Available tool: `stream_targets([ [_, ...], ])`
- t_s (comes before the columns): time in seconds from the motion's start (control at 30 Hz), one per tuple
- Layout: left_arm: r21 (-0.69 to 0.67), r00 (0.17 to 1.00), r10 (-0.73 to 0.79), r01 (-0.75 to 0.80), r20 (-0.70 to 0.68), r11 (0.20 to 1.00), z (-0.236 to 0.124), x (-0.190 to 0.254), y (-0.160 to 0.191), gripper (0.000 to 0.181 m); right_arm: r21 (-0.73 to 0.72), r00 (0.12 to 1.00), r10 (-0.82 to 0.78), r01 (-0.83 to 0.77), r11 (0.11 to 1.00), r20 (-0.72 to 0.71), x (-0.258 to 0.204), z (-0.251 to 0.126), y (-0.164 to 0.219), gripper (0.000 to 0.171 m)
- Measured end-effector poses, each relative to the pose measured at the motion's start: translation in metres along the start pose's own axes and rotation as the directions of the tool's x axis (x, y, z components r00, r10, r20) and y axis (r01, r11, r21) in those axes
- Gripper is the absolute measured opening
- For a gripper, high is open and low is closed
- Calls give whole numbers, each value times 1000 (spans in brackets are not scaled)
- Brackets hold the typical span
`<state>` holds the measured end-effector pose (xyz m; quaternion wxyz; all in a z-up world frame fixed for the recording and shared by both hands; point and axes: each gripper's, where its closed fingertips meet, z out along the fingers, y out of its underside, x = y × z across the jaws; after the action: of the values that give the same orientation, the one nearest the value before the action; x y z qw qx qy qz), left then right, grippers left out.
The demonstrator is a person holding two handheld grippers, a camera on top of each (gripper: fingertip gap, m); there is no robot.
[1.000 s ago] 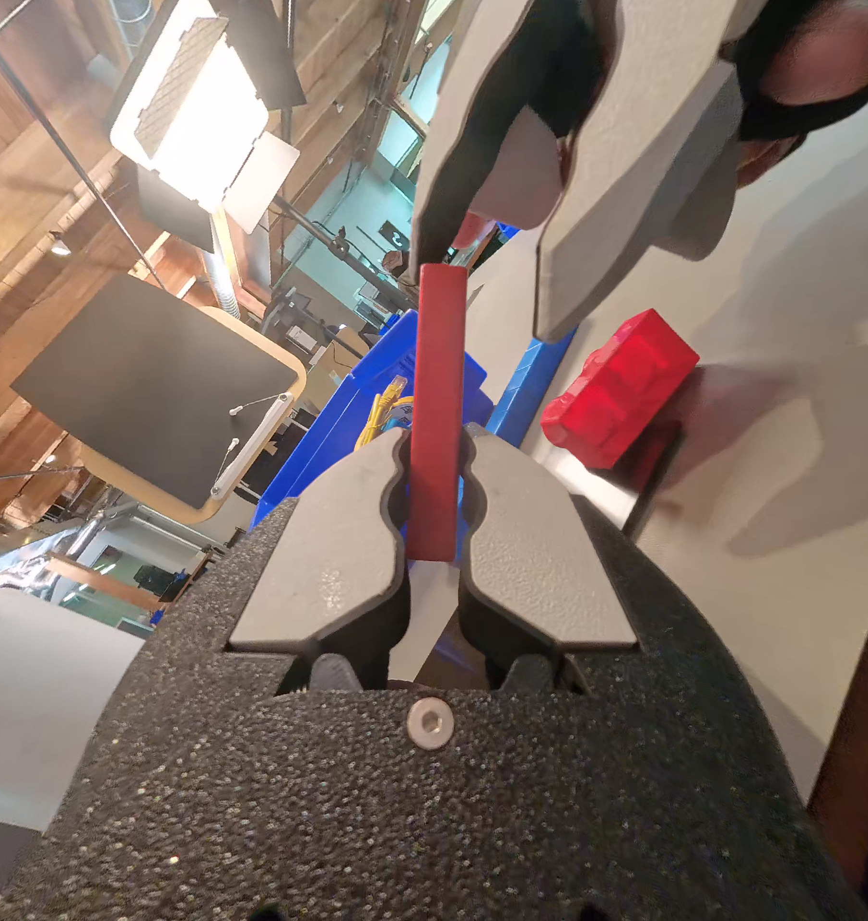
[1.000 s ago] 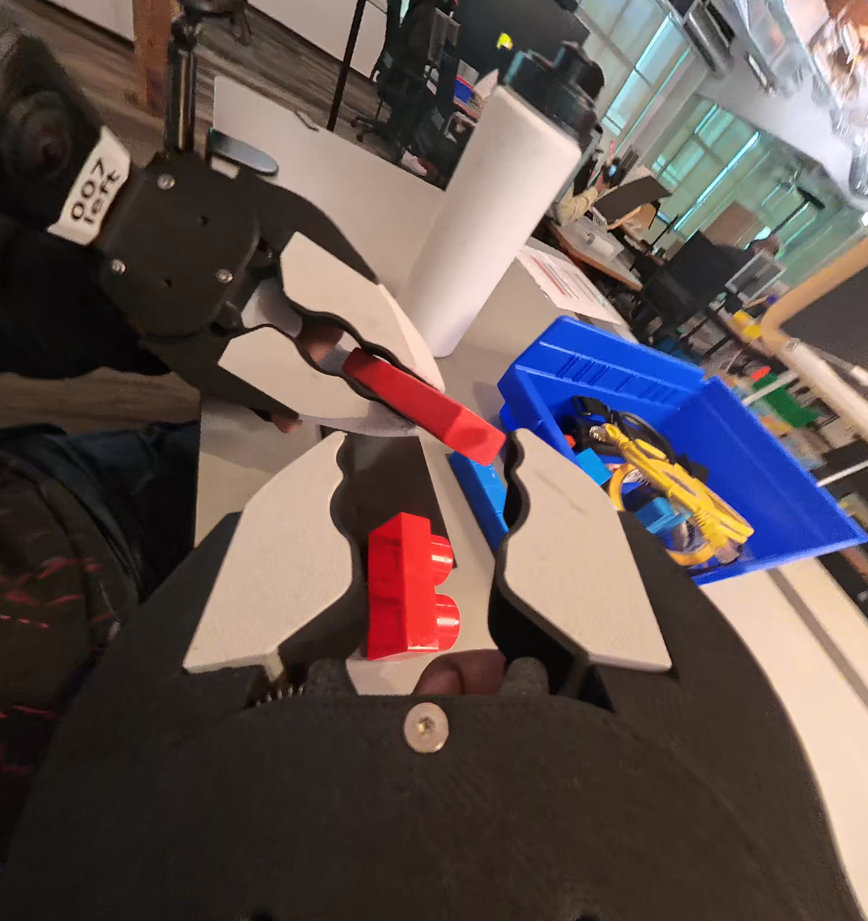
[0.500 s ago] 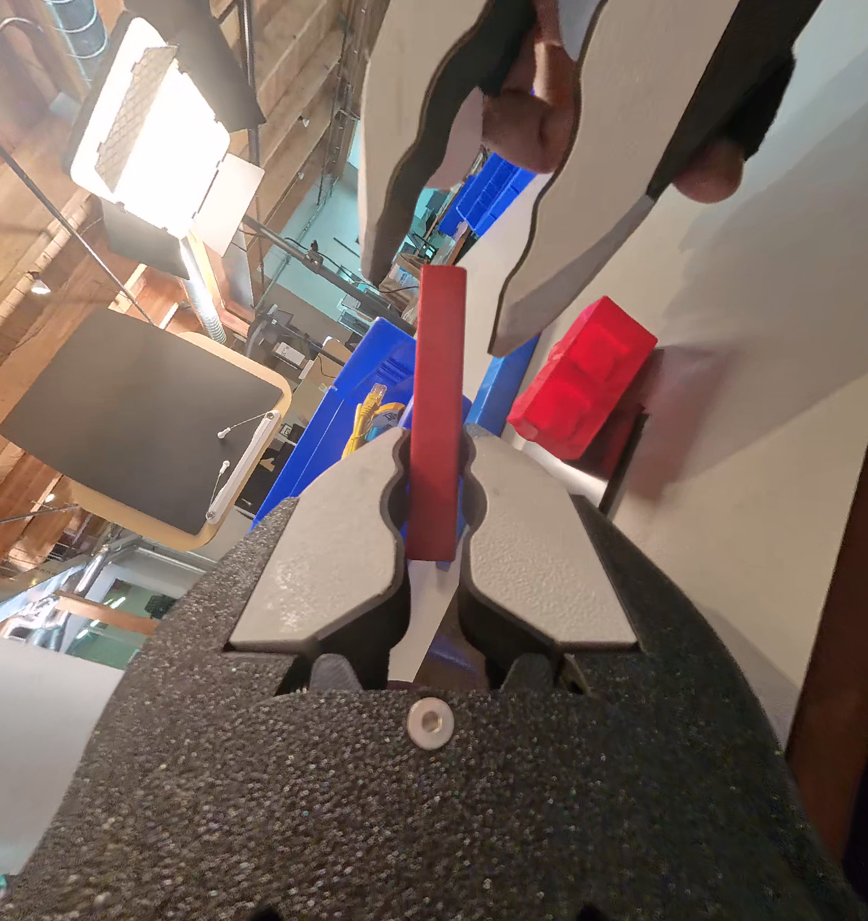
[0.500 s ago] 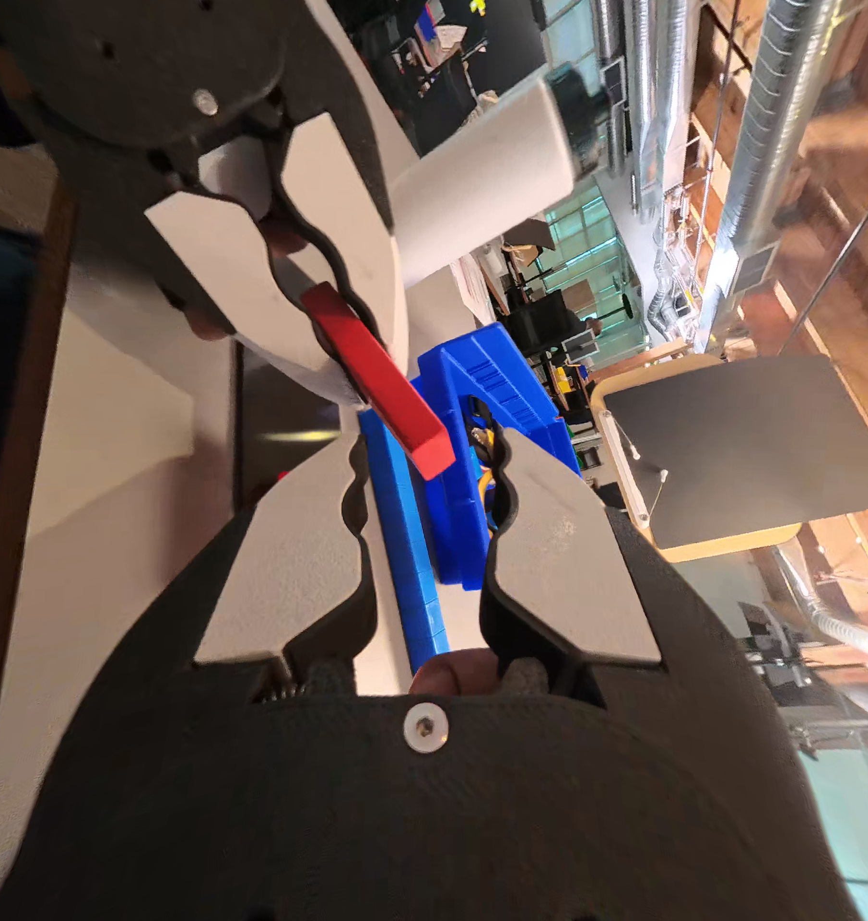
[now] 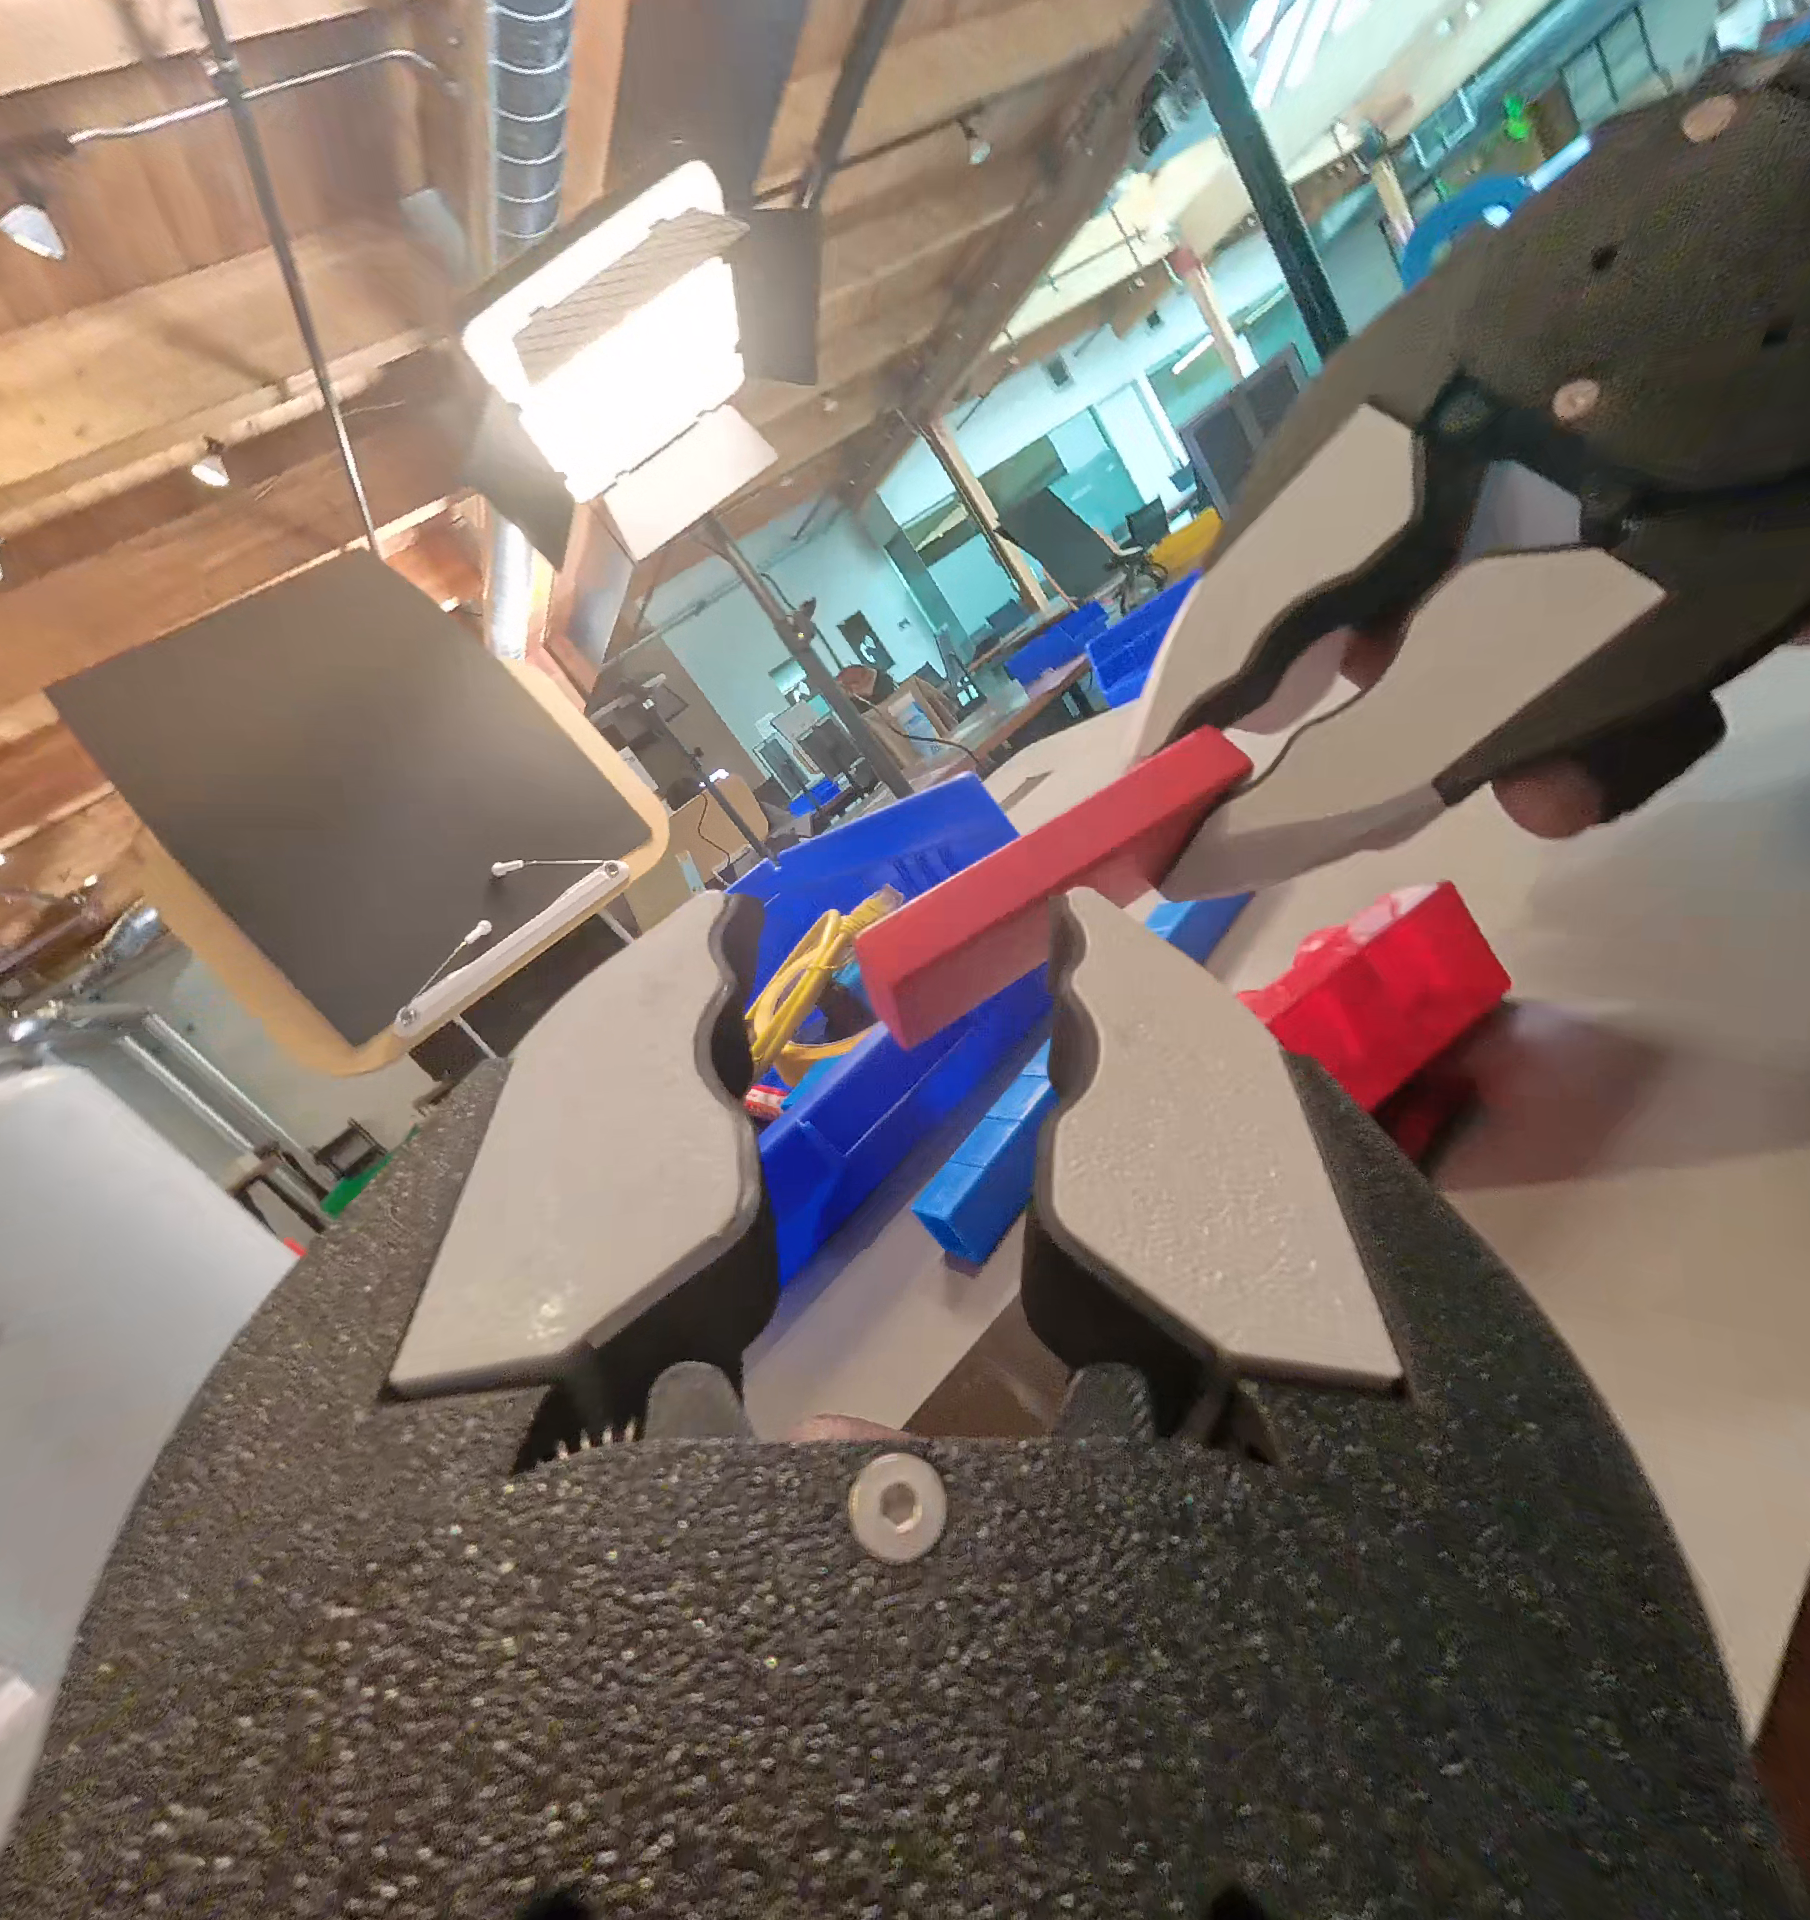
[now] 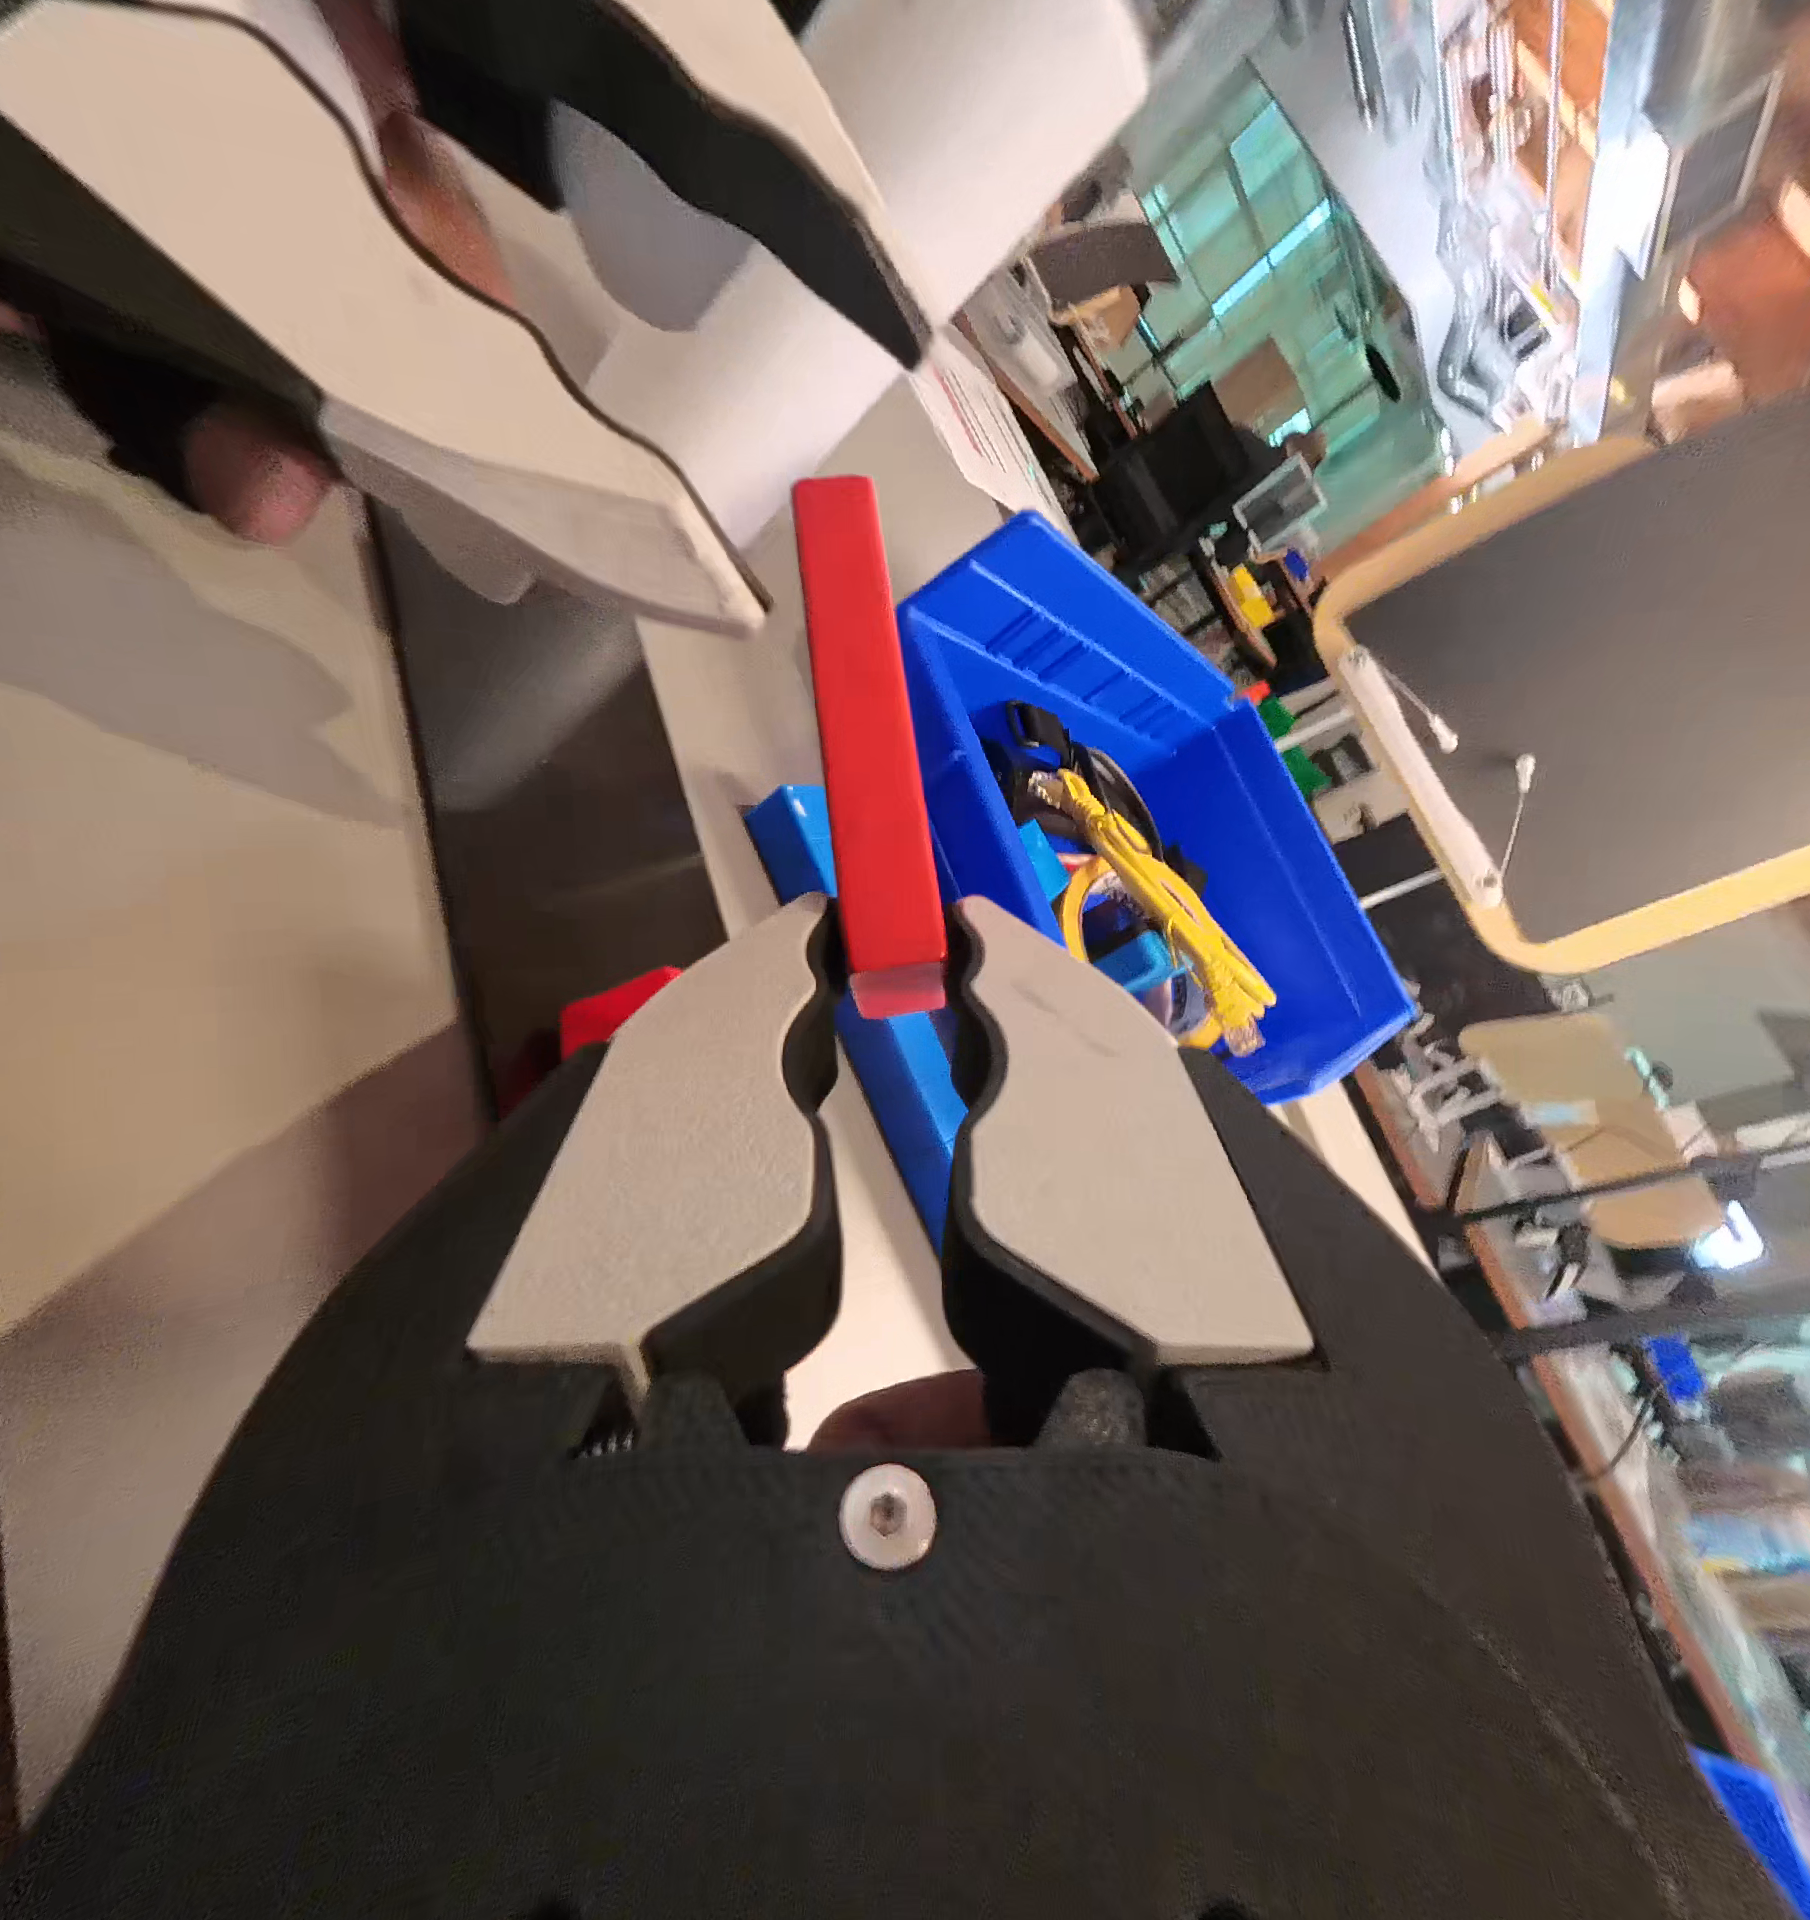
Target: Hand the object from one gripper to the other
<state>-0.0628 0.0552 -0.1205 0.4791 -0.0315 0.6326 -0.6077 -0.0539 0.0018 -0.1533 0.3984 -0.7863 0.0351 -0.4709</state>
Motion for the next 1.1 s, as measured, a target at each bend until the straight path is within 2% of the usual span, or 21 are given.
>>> stream_targets([
  [0.1, -5, 999, -33, 33, 20, 999, 1, -6, 1, 55, -61, 996, 63, -66, 996, -58, 6, 5, 3, 17],
  [0.33, -35, 1000, 22, -21, 18, 999, 4, 0, 4, 54, -115, 987, 108, -121, 986, -115, 3, 12, -1, 17],
  [0.5, -25, 999, 7, -6, 31, 1000, 2, -3, 3, 54, -86, 984, 133, -144, 986, -120, 1, 14, -9, 17],
  [0.63, 19, 996, -70, 69, 58, 997, -3, -14, -3, 54, 41, 945, 313, -311, 950, -90, 3, 11, -28, 17],
  [0.7, 81, 975, -217, 213, 49, 974, -8, -22, -12, 52, 137, 886, 463, -455, 880, -31, 4, 6, -43, 17],
  [0.73, 122, 942, -335, 330, 21, 936, -12, -26, -19, 52, 190, 846, 532, -524, 830, 11, 5, 3, -51, 17],
  [0.8, 185, 825, -560, 564, -79, 805, -16, -30, -31, 52, 292, 765, 631, -637, 713, 126, 5, -7, -69, 17],
  [0.87, 169, 705, -683, 709, -191, 684, -16, -25, -34, 53, 364, 685, 675, -723, 587, 273, 1, -17, -86, 17],
  [0.93, 112, 615, -729, 782, -302, 613, -14, -14, -36, 60, 383, 601, 662, -798, 466, 447, -8, -28, -100, 17],
  [1.0, 98, 553, -732, 819, -398, 565, -18, -8, -44, 58, 369, 530, 648, -848, 381, 547, -14, -33, -103, 17],
  [1.1, 97, 493, -707, 848, -508, 522, -26, -3, -53, 59, 315, 472, 666, -881, 352, 577, -19, -26, -93, 17],
])
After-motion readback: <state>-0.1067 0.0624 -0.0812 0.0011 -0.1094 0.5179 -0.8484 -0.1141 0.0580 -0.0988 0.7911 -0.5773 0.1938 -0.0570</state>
